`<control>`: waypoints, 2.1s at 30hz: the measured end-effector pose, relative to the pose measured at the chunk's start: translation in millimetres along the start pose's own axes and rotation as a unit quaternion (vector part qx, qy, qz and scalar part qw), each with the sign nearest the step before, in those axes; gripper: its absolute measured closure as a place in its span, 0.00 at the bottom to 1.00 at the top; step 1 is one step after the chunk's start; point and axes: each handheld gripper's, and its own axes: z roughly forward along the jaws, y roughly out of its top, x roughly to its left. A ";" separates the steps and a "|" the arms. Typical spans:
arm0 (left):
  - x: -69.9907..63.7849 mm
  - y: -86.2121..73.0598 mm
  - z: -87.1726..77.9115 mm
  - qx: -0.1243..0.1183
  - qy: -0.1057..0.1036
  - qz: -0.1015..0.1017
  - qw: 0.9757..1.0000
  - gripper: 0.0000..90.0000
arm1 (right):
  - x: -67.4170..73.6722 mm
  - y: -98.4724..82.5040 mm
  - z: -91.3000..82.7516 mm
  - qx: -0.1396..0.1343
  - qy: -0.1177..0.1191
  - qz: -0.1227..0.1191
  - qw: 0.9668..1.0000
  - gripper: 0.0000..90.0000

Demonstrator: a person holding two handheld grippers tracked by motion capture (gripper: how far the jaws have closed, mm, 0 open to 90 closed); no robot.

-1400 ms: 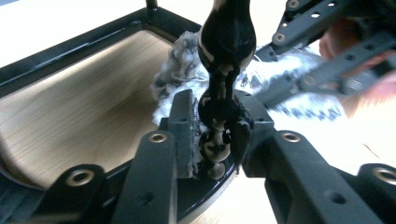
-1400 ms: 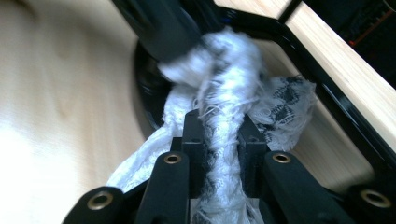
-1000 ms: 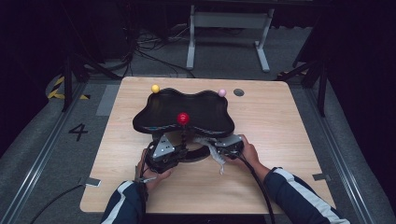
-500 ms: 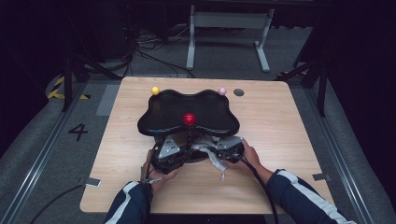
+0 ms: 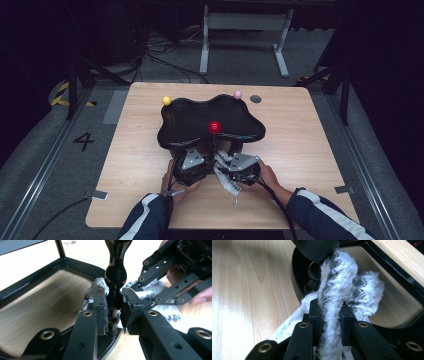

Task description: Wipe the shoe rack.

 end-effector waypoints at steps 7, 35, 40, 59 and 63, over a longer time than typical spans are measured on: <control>1.1 1.2 2.2 0.000 -0.001 -0.002 1.000 0.83 | -4.9 -3.6 -2.0 0.004 -0.004 0.001 1.000 0.86; 3.2 12.8 27.8 -0.011 0.000 0.025 1.000 0.83 | -11.2 -12.8 -4.0 0.011 -0.049 0.029 0.998 0.86; -0.8 10.9 24.5 -0.004 0.010 0.032 0.999 0.78 | -11.8 -13.0 -4.2 0.017 -0.053 0.031 0.998 0.87; 26.8 -31.7 -32.6 0.081 0.037 0.000 0.996 0.44 | -43.0 -29.3 -3.1 0.038 -0.087 0.050 0.994 0.86; 43.3 -42.5 -43.1 0.094 0.058 -0.010 0.994 0.41 | -45.6 -30.2 -2.3 0.041 -0.092 0.052 0.994 0.86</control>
